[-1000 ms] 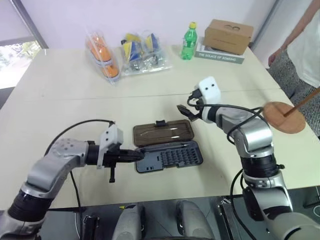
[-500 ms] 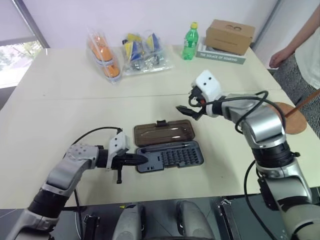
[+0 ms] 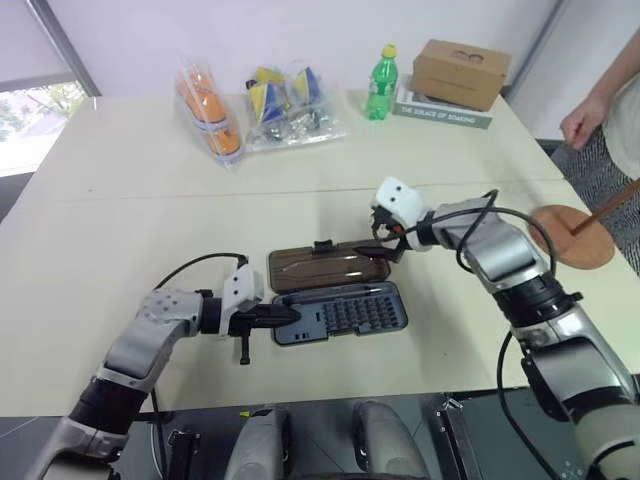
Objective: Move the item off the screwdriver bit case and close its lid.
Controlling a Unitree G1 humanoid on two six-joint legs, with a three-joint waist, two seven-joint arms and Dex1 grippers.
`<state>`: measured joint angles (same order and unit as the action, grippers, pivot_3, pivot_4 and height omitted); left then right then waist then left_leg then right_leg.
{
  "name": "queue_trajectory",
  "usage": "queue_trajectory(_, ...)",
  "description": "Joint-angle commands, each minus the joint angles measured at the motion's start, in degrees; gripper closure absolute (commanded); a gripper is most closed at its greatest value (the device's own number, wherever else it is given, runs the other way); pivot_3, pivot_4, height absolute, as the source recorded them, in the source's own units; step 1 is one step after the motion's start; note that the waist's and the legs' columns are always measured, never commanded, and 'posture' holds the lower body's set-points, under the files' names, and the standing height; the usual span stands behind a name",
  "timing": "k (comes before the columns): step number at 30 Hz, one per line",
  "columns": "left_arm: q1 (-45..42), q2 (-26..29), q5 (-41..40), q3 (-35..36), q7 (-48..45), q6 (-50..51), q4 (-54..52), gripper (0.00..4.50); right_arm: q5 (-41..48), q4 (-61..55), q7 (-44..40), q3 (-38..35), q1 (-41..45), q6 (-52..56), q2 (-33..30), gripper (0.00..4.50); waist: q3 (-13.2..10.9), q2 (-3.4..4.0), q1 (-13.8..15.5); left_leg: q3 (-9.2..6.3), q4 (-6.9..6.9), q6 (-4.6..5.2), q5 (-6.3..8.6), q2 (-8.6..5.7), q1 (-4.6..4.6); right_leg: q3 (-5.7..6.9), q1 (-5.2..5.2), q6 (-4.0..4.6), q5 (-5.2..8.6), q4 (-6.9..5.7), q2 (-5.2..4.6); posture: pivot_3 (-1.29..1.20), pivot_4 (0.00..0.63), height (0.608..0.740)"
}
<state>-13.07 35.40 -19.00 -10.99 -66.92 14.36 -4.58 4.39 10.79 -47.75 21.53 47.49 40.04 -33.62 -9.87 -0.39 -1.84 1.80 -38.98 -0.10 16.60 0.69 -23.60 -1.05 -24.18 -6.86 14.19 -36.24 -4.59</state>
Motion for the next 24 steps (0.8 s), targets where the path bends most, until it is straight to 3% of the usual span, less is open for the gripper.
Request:
queue_trajectory(1,0.7,-0.18,1.82,-1.26,0.56,-0.12,1.46,4.5,-1.88,3.62,-0.59,-0.8,2.38,-3.97,0.84,0.02,0.0,0.0,0.08,0.0,0.0,0.0,0.0,0.0,0.0,0.0,0.0,0.0,0.0,0.0,0.0,0.0,0.15,0.74)
queue_trajectory(7,-0.01,-0.38,2.75,-0.69,1.13,-1.89,3.11,4.5,-4.25,12.03,-1.78,-0.88,3.58,-8.61,2.16,0.02,0.0,0.01,0.75,0.04,-0.01,0.0,0.0,0.0,0.02,-0.01,0.01,0.0,0.0,0.0,0.0,0.0,0.15,0.74)
queue_trajectory(16,-1.3,-0.49,2.62,-0.75,1.64,-2.33,4.08,4.5,-5.84,12.7,-4.59,-0.87,2.6,-9.6,2.58,0.02,0.01,0.02,0.81,0.05,-0.02,0.0,0.0,0.01,0.11,0.0,0.09,0.0,-0.01,-0.02,0.0,0.0,0.15,0.74)
queue_trajectory(19,-1.68,-0.67,2.73,-0.86,1.84,-2.13,3.79,4.5,-6.16,11.69,-5.46,-0.56,1.98,-9.24,2.43,0.85,0.02,0.03,0.82,0.05,-0.02,0.0,0.0,0.01,0.12,0.0,0.1,0.0,-0.01,-0.02,0.0,0.0,0.15,0.74)
queue_trajectory(24,-2.46,-1.08,2.81,-0.92,2.41,-1.2,2.91,4.5,-6.74,9.73,-6.21,-0.39,0.47,-8.52,2.27,3.43,0.02,0.02,0.86,0.04,-0.04,0.0,0.0,0.0,0.12,0.01,0.13,0.0,-0.01,-0.02,0.0,0.0,0.15,0.74)
